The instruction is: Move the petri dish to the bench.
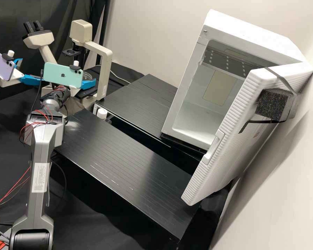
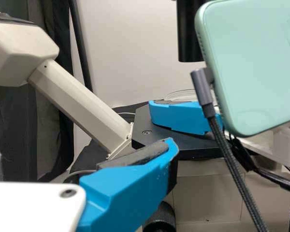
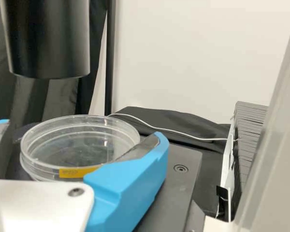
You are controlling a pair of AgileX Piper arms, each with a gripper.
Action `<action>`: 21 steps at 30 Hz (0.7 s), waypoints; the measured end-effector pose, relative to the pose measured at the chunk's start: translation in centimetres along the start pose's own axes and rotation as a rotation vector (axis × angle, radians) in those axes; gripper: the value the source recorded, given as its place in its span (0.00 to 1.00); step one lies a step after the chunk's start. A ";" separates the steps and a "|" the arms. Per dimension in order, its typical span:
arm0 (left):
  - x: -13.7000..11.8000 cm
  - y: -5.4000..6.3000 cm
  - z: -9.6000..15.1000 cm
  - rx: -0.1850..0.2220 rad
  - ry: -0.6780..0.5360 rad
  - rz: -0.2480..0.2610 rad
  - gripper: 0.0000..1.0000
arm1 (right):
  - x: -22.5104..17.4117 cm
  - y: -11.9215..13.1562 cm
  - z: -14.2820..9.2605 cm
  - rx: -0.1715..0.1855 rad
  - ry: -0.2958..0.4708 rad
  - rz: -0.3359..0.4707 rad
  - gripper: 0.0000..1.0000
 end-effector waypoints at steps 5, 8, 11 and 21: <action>0.0 0.0 0.0 0.000 0.000 0.000 1.00 | 0.0 0.0 0.0 -0.009 -0.001 0.000 0.00; 0.0 0.0 0.0 0.000 0.000 0.000 1.00 | 0.0 0.0 0.0 -0.011 -0.001 0.000 0.00; 0.0 0.0 0.0 0.000 0.000 0.000 1.00 | 0.0 0.0 0.1 -0.011 -0.002 0.001 0.00; 0.0 0.0 0.0 0.000 0.000 0.000 1.00 | 0.2 0.3 0.6 -0.007 -0.011 -0.002 0.00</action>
